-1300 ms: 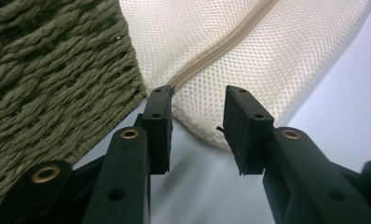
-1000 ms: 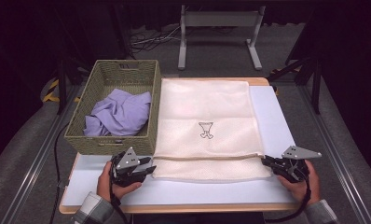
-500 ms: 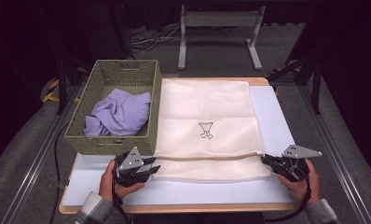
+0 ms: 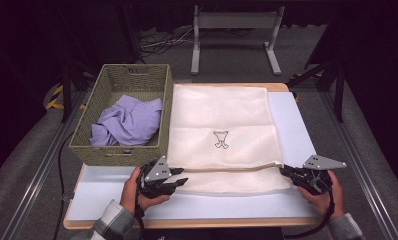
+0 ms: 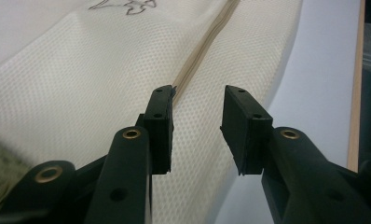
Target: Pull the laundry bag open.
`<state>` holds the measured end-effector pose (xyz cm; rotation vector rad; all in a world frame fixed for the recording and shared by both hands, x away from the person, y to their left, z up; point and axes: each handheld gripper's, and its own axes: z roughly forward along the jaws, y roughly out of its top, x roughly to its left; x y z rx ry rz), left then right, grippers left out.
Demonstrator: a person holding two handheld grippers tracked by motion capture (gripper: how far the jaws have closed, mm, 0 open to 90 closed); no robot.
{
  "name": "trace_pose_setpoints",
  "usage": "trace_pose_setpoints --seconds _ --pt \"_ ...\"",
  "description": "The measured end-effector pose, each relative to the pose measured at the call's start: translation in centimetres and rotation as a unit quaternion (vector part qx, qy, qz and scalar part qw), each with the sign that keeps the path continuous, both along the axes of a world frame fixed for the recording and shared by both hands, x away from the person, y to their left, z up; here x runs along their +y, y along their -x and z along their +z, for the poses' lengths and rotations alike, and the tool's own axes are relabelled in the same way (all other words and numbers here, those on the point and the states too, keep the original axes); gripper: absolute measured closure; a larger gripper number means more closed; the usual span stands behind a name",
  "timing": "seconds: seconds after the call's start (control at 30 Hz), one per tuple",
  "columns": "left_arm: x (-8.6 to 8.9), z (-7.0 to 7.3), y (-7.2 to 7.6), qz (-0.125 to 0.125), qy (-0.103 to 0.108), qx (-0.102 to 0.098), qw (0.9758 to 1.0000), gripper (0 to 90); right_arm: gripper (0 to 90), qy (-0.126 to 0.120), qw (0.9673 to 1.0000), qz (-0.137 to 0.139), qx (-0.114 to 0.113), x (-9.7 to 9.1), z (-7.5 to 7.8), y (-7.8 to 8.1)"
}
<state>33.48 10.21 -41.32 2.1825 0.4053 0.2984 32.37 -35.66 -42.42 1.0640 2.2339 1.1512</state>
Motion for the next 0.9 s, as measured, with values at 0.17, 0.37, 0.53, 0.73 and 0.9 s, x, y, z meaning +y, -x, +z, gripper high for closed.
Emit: trace_pose_setpoints --seconds 0.17,0.37,0.53,0.73,0.9 --pt "-3.2 0.6 -0.4 -0.034 -0.011 -0.008 0.9993 67.7 83.9 0.006 1.0000 0.004 -0.001 0.1 0.0 0.1" --pt "-7.8 0.6 -1.3 -0.067 -0.023 -0.009 0.9974 70.9 83.9 0.008 0.9999 0.010 -0.006 0.2 0.3 0.4" --pt "-11.9 0.4 -2.1 -0.094 -0.029 -0.007 0.9951 74.9 84.0 0.012 0.9998 0.012 -0.007 0.3 0.4 0.5" --pt "-15.8 0.2 -2.8 -0.115 -0.048 -0.015 0.9920 75.7 84.0 0.014 0.9997 0.016 -0.010 0.4 0.4 0.7" --pt "-17.9 0.6 -3.2 -0.124 -0.048 -0.018 0.9909 74.6 83.9 0.019 0.9996 0.018 -0.012 0.5 0.5 0.7"
